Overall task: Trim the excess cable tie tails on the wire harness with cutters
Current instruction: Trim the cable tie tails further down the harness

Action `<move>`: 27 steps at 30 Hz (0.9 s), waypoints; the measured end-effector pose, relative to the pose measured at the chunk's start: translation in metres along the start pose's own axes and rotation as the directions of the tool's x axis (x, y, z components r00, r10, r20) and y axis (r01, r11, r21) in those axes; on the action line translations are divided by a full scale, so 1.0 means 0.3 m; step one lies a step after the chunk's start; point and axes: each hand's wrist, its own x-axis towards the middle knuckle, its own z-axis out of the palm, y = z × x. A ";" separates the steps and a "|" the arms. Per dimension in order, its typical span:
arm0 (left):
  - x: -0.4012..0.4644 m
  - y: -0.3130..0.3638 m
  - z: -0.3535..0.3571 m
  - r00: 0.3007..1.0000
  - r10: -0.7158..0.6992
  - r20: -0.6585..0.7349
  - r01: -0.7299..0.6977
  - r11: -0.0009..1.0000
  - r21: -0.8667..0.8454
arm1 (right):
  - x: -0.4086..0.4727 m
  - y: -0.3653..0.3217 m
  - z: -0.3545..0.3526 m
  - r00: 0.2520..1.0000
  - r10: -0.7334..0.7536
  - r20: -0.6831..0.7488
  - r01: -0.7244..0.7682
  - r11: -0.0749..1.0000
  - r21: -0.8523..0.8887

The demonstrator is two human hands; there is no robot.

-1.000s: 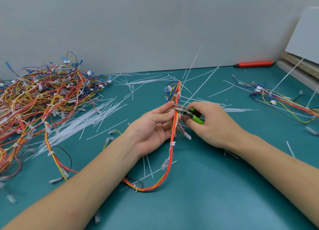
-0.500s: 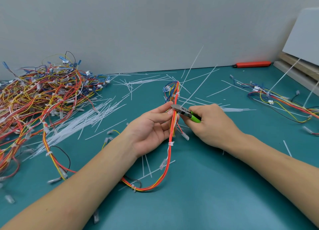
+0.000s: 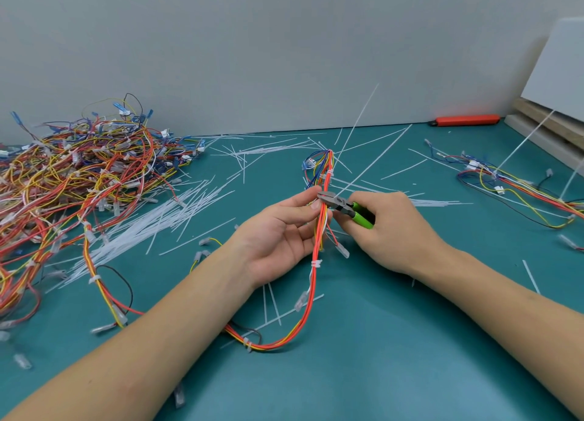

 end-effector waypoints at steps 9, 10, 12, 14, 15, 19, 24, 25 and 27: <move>0.001 0.004 -0.004 1.000 -0.007 0.002 0.007 1.000 0.015 | 0.006 -0.003 -0.005 0.999 -0.022 0.027 0.022 1.000 0.015; 0.001 0.004 -0.004 1.000 -0.009 0.000 0.009 1.000 0.014 | 0.006 -0.002 -0.005 0.999 -0.013 0.030 0.012 1.000 0.019; 0.001 0.003 -0.004 1.000 -0.012 0.004 0.012 1.000 0.017 | 0.005 0.002 -0.003 0.999 0.022 0.031 -0.023 0.999 0.028; 0.000 0.003 -0.004 1.000 -0.014 0.011 0.014 1.000 0.020 | 0.005 0.006 -0.001 0.998 0.061 0.030 -0.061 0.998 0.013; 0.000 0.003 -0.003 1.000 -0.015 0.012 0.015 1.000 0.019 | 0.005 0.006 0.000 0.997 0.071 0.028 -0.071 0.997 -0.002; -0.002 0.003 -0.001 1.000 -0.020 0.013 0.019 1.000 0.015 | 0.003 -0.003 0.003 0.998 0.061 0.023 -0.060 0.997 -0.042; -0.005 0.006 0.000 1.000 -0.025 0.016 0.025 0.999 0.021 | -0.003 -0.007 0.004 0.998 0.063 0.016 -0.063 0.997 -0.048; -0.006 0.006 0.001 1.000 -0.024 0.018 0.024 0.999 0.023 | -0.006 -0.007 0.004 0.998 0.063 0.005 -0.063 0.997 -0.046; -0.006 0.006 0.001 1.000 -0.019 0.018 0.019 1.000 0.024 | -0.010 -0.008 0.003 0.999 0.038 -0.028 -0.039 0.999 -0.022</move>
